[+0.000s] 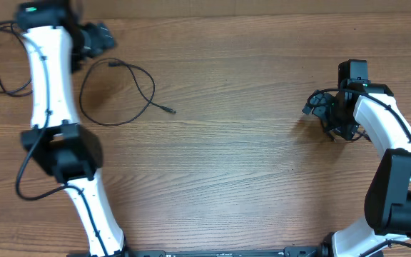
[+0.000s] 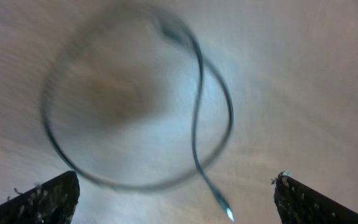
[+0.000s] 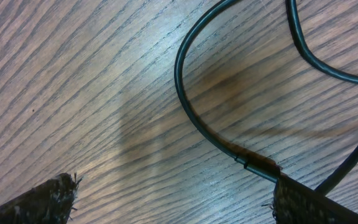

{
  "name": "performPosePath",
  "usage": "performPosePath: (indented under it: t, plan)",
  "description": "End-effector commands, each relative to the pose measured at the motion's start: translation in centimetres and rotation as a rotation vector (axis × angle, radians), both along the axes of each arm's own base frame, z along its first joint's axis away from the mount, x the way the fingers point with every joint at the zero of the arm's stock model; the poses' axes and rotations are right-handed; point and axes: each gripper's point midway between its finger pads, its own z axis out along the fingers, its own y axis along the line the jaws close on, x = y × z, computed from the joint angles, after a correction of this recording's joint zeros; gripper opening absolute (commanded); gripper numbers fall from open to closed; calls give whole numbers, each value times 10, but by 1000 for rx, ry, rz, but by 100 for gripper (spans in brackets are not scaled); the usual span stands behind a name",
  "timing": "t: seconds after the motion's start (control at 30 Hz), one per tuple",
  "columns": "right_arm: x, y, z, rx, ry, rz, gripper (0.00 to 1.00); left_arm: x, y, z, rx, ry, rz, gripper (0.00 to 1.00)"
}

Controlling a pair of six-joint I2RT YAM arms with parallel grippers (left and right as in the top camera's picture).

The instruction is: Untangle cables

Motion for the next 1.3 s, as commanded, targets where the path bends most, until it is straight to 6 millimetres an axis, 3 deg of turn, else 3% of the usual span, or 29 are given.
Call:
performPosePath:
  t: [0.0, 0.17, 0.43, 0.57, 0.73, 0.87, 1.07, 1.1, 1.23, 1.27]
  plan:
    - [-2, 2, -2, 2, 2, 3, 100, -5, -39, -20, -1, 80, 42, 100]
    - [-1, 2, -2, 2, 2, 3, 100, -6, -78, -51, 52, 145, -18, 100]
    - [-2, 2, -2, 2, 2, 3, 100, -19, -93, -115, 164, 304, -62, 97]
    - [-1, 2, -2, 2, 2, 3, 100, -28, -91, -134, 164, 370, -63, 95]
    - [-2, 2, -2, 2, 2, 3, 100, -39, -100, -157, 122, 447, -86, 77]
    - [-1, 2, -2, 2, 2, 3, 100, -48, -94, -165, 143, 489, -111, 62]
    - [-2, 2, -2, 2, 2, 3, 100, -56, -83, -180, 154, 527, -129, 56]
    - [-1, 2, -2, 2, 2, 3, 100, -57, -81, -185, 159, 531, -130, 50]
    - [-2, 2, -2, 2, 2, 3, 100, -64, -73, -208, 174, 551, -125, 4]
    - [-2, 2, -2, 2, 2, 3, 100, -63, -68, -211, 187, 549, -131, 4]
